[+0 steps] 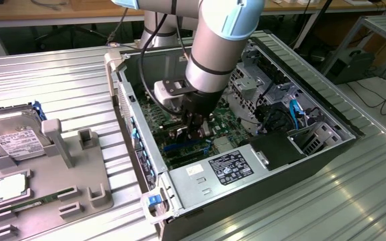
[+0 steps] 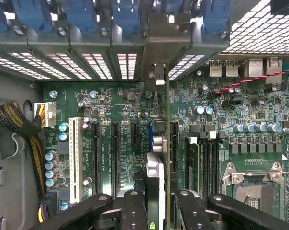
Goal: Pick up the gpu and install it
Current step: 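Insert the gpu into the slot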
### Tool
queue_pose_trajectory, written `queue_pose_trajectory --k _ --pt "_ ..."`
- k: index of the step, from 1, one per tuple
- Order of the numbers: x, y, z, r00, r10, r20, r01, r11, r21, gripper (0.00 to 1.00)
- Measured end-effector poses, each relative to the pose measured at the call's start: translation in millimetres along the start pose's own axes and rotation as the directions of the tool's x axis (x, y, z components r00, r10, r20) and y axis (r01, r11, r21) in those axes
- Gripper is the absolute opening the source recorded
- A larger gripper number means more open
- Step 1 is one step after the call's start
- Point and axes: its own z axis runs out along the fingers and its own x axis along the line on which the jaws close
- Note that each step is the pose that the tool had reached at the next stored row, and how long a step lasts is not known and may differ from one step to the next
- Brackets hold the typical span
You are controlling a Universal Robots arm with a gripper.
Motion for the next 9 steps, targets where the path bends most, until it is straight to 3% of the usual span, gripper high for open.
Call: queue_pose_trajectory --k 9 --pt "0.0 0.0 0.1 1.0 0.0 0.0006 0.0 1.0 -0.0021 0.28"
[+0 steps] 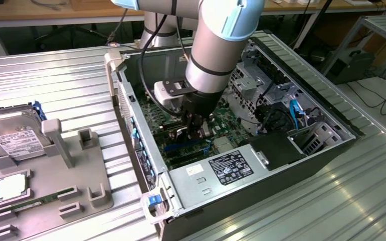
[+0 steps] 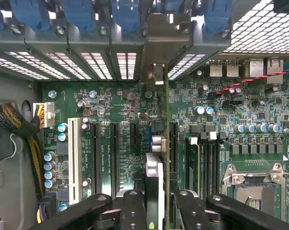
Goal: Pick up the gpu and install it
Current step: 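Insert the gpu into the slot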
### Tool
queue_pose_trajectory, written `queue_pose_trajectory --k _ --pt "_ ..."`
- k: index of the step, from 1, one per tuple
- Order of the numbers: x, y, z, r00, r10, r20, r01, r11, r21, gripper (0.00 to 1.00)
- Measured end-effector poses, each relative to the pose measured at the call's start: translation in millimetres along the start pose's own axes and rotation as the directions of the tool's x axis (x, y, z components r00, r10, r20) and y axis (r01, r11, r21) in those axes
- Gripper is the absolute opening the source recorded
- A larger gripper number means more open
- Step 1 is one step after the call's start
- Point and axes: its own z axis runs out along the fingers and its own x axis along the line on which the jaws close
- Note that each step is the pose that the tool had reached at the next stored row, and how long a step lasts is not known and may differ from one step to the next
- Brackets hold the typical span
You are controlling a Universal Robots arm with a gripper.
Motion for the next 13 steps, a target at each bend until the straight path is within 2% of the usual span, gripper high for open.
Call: queue_pose_trajectory --k 13 --pt "1.7 0.1 -1.2 1.0 0.0 -0.0007 0.0 1.0 -0.0015 0.28"
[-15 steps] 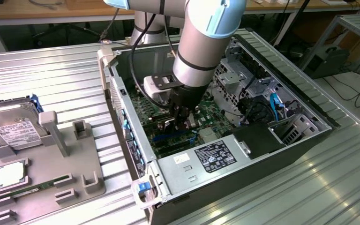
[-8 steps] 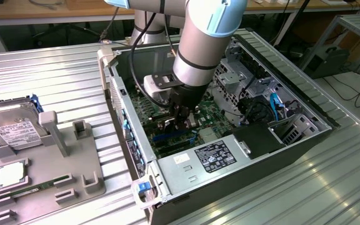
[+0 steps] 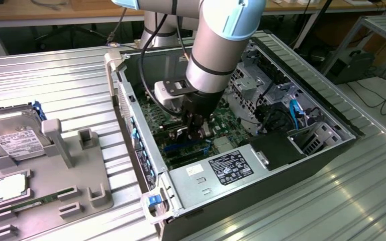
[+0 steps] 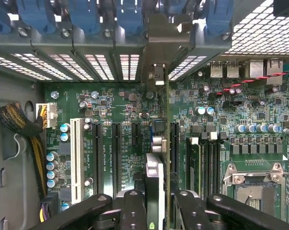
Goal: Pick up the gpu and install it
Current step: 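Insert the gpu into the slot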
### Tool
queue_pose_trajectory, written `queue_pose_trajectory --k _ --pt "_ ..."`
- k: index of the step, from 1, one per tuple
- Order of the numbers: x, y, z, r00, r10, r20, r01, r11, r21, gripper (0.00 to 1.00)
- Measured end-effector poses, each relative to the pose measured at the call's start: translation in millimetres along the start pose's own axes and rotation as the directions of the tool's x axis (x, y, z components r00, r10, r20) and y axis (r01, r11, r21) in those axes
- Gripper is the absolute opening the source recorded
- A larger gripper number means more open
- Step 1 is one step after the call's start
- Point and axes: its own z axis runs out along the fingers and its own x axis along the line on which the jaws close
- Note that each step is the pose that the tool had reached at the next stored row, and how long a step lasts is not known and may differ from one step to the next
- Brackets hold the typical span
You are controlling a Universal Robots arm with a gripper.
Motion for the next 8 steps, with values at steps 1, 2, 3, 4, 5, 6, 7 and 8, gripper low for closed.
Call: queue_pose_trajectory --k 1,2,3,4,5,6,7,8 --pt "0.0 0.0 0.1 1.0 0.0 0.0002 0.0 1.0 0.0001 0.28" --pt "0.0 -0.1 0.1 1.0 0.0 0.0001 0.0 1.0 0.0001 0.28" --pt "-0.2 -0.1 0.2 1.0 0.0 0.0002 0.0 1.0 0.0001 0.28" --pt "-0.2 -0.1 0.2 1.0 0.0 0.0001 0.0 1.0 0.0001 0.28" --pt "-0.3 -0.1 0.4 1.0 0.0 0.0001 0.0 1.0 0.0 0.28" --pt "-0.3 -0.1 1.0 1.0 0.0 0.0003 0.0 1.0 -0.0002 0.28" --pt "-0.2 -0.1 1.7 1.0 0.0 0.0002 0.0 1.0 -0.0009 0.28" --pt "-0.2 -0.1 2.3 1.0 0.0 0.0001 0.0 1.0 -0.0019 0.28"
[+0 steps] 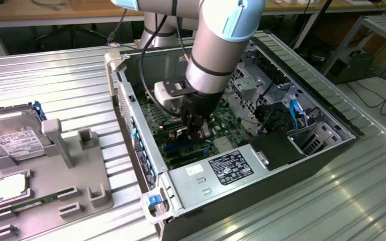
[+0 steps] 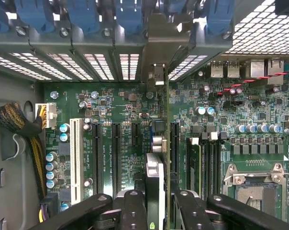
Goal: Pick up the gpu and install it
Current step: 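Insert the gpu into the slot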
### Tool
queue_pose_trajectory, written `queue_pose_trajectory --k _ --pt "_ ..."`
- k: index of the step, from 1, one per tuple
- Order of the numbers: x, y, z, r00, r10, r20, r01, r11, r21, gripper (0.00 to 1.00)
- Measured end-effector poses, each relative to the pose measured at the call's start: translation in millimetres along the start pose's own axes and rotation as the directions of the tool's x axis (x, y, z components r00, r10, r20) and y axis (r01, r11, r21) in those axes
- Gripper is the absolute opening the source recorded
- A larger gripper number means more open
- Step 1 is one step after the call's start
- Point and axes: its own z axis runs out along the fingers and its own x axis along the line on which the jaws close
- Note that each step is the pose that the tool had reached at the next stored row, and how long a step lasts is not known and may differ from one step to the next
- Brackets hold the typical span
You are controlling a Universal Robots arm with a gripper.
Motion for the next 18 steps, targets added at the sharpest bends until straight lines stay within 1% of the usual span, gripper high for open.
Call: queue_pose_trajectory --k 3,8,11,13,18 --pt "0.1 -0.1 0.7 1.0 0.0 -0.0003 0.0 1.0 -0.0018 0.28" --pt "0.1 -0.2 1.4 1.0 0.0 0.0004 0.0 1.0 -0.0015 0.28" --pt "0.3 -0.2 3.1 1.0 0.0 -0.0009 0.0 1.0 -0.0028 0.28" --pt "0.4 -0.3 4.1 1.0 0.0 -0.0007 0.0 1.0 -0.0037 0.28" --pt "0.2 -0.3 3.6 1.0 0.0 0.0004 0.0 1.0 -0.0034 0.28"
